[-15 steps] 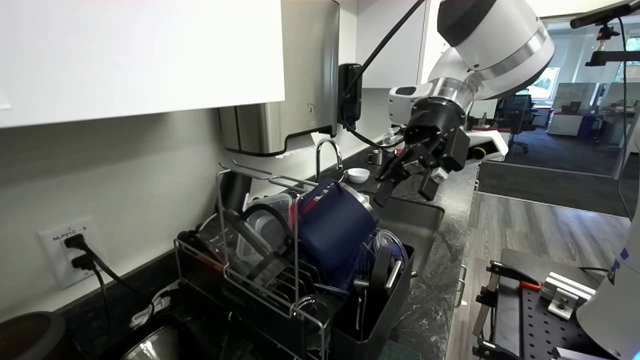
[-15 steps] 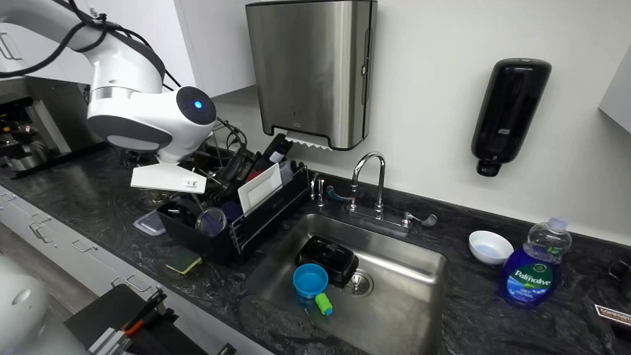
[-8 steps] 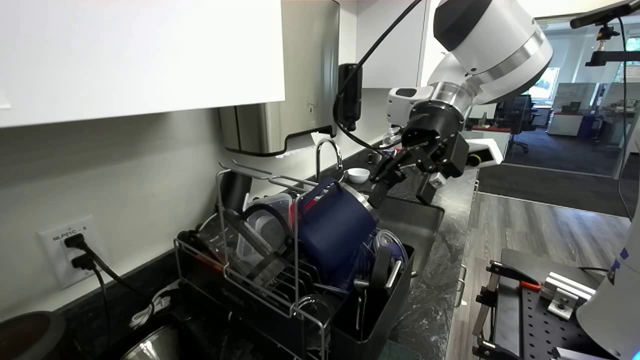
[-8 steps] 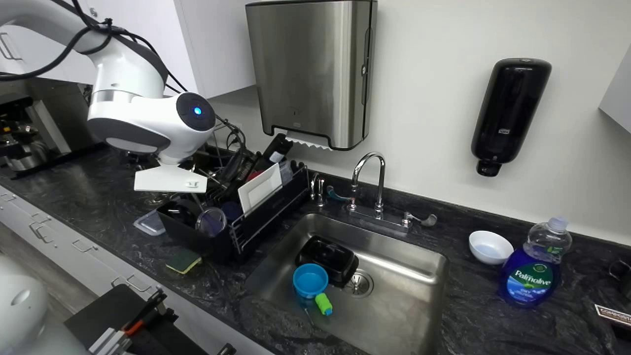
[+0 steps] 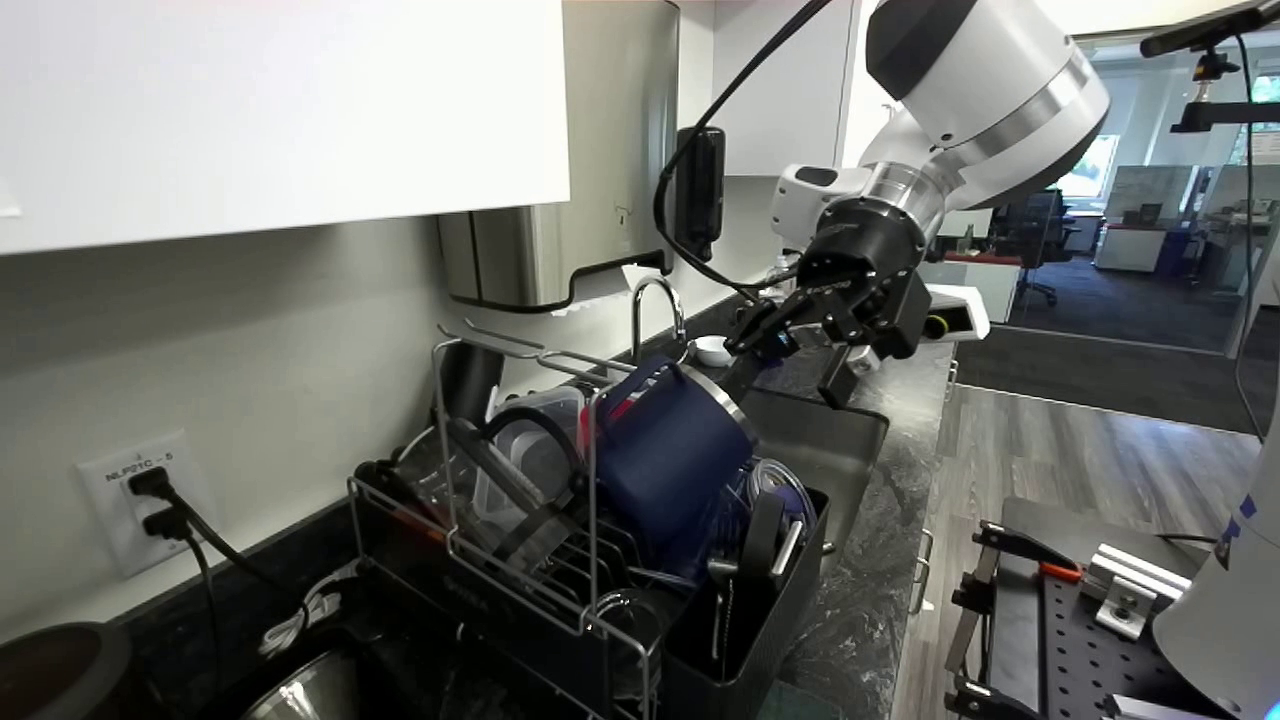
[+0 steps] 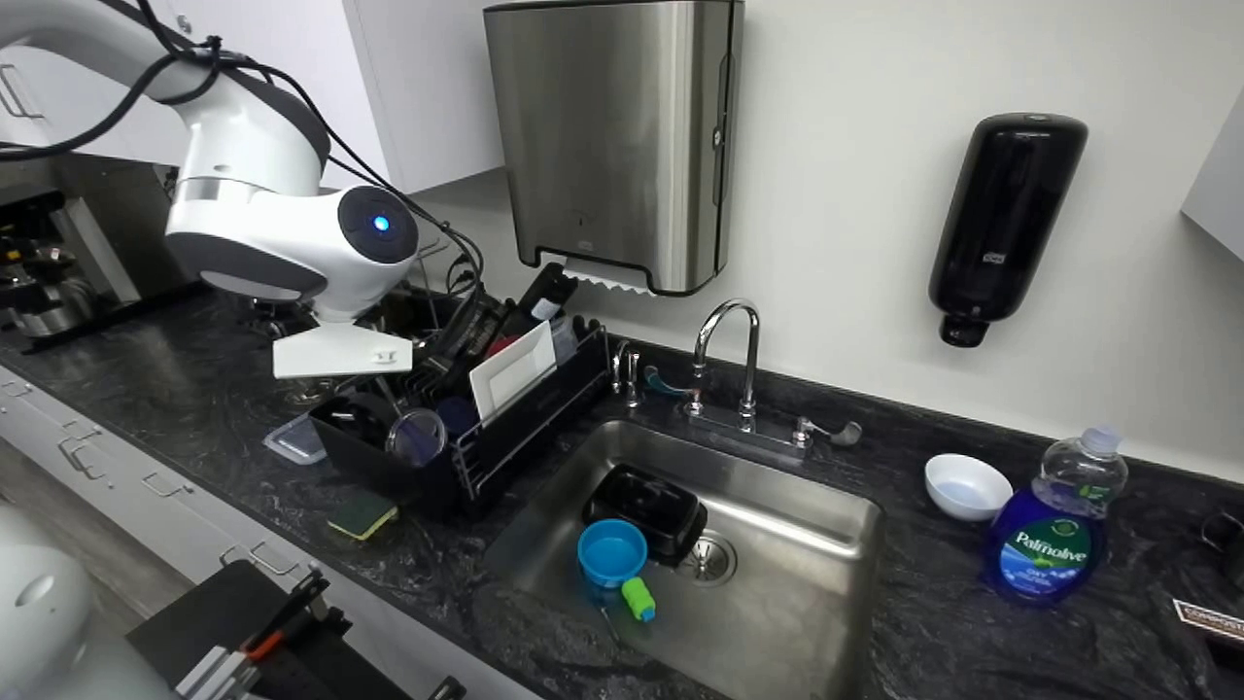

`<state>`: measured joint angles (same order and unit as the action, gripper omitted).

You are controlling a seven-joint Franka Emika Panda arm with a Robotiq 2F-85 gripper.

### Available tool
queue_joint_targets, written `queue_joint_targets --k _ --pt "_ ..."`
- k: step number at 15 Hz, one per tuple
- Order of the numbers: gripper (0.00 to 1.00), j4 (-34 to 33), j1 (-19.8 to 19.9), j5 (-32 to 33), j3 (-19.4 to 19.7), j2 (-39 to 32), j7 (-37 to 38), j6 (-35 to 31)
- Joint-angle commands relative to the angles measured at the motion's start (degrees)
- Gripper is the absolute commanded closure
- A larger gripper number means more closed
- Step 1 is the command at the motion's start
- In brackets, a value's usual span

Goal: Remove the dark blue thermos from the dish rack and place it inside the sink

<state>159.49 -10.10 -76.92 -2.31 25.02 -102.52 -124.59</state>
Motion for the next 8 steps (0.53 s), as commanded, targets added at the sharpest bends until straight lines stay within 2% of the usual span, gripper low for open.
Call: queue_joint_targets --k 1,8 --pt "0.0 0.0 1.5 -3.3 -2.6 -0.8 -4.6 -2.1" --pt "0.0 0.0 1.1 -7.1 -5.6 -1.6 -9.4 -6.3"
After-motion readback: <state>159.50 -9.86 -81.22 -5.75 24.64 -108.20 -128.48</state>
